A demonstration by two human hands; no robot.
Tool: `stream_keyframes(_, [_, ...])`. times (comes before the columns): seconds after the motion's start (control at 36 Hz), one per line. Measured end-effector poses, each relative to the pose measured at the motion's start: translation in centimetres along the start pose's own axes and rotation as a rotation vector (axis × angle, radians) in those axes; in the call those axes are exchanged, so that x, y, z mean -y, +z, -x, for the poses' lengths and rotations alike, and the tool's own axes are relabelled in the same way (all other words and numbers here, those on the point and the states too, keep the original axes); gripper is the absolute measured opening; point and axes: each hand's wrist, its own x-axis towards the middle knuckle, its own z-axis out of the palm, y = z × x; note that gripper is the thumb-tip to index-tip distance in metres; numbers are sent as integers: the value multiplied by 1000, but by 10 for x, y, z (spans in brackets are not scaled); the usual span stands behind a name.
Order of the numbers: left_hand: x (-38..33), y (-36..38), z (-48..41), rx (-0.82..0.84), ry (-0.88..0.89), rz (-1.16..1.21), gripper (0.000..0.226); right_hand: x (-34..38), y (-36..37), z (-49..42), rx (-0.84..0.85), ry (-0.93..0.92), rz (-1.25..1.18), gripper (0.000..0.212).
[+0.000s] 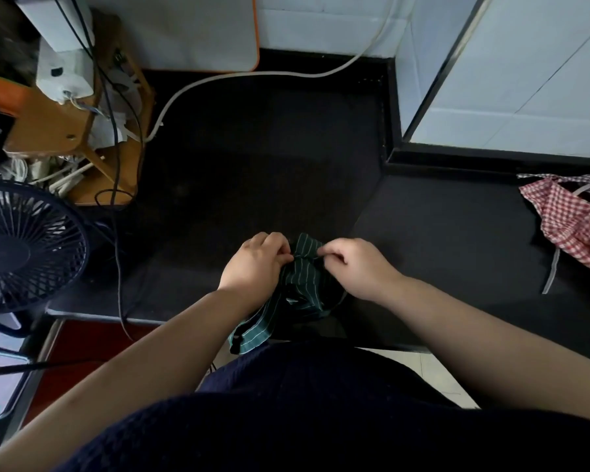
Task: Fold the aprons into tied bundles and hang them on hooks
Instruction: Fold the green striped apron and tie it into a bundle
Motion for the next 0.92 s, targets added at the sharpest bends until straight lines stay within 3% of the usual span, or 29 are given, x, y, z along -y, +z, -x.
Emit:
stream_keyframes(0.17, [1, -8, -2, 108, -31, 106, 7, -13, 0, -1, 6, 221, -264, 22])
stream_keyframes(0.25, [4, -8, -2, 114, -58, 110, 9, -16, 1, -4, 11, 222, -170, 18])
stream_keyframes(0.47, [3, -7, 5, 88, -181, 193, 6, -11, -2, -9, 30, 243, -249, 22])
stream_keyframes(0.53, [-1, -7, 8, 179, -267, 337, 24, -10, -6, -8, 46, 248, -318, 22])
stream_keyframes(0.58, [-5, -6, 12, 328, -384, 534, 58, -9, -9, -4, 59, 247, -375, 25])
stream_keyframes(0.64, [-1, -1, 15, 441, -431, 556, 89, -10, -9, 1, 88, 270, -456, 37])
stream_keyframes(0.67, [-2, 1, 16, 465, -426, 510, 93, -12, -9, 5, 106, 285, -501, 43])
stream_keyframes(0.72, [-1, 2, 15, 441, -404, 408, 81, -14, -8, 8, 158, 302, -542, 52])
stream_keyframes(0.81, [-11, -1, 9, 275, -397, 347, 45, -19, -11, 17, 246, 214, -413, 77])
stream_keyframes(0.86, [-24, -5, 4, 194, -475, 519, 27, -19, -12, 22, 238, 160, -377, 91])
stream_keyframes(0.92, [-40, -8, 0, 194, -527, 700, 20, -21, -14, 27, 137, 121, -285, 83])
